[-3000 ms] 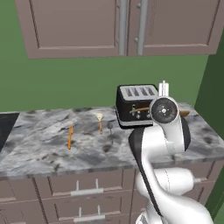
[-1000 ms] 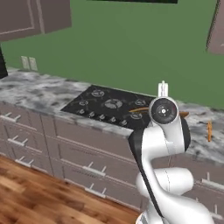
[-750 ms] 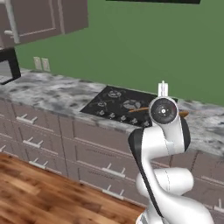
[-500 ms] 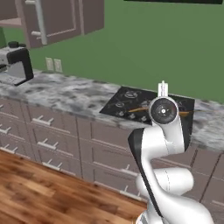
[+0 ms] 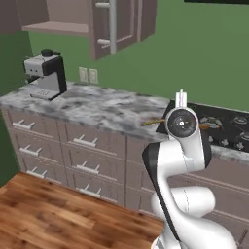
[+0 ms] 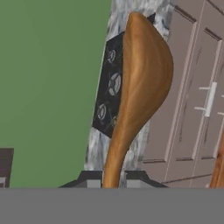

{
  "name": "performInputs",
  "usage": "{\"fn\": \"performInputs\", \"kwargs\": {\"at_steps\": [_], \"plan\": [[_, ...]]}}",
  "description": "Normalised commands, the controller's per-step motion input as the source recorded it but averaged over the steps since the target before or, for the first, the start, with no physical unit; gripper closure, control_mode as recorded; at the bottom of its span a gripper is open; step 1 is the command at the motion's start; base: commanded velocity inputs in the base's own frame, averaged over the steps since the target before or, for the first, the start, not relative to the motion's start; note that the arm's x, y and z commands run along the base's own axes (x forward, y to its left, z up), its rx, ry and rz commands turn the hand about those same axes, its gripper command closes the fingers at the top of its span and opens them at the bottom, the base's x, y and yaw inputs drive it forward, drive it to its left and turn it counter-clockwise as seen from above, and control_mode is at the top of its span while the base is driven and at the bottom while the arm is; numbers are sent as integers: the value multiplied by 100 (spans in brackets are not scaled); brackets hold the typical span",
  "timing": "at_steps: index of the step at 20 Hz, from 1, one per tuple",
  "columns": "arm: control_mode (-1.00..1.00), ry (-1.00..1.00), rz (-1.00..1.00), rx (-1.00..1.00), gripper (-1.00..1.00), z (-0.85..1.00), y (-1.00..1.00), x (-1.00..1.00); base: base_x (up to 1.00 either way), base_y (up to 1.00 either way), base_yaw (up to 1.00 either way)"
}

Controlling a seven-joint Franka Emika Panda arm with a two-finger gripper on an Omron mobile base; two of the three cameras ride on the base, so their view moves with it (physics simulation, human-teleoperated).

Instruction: Organize the utensils by type. Pick up the wooden spoons from the counter and place them in the open cabinet. Then pick up the metallic utensils from the counter and place them in the open drawer.

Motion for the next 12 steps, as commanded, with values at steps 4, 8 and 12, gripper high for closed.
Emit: {"fn": "performInputs", "kwargs": {"at_steps": [4,8,12], "plan": [[100,0,0,0,100,0,0,0,43,73,0],[100,0,0,0,100,0,0,0,41,69,0],[100,0,0,0,100,0,0,0,39,67,0]]}}
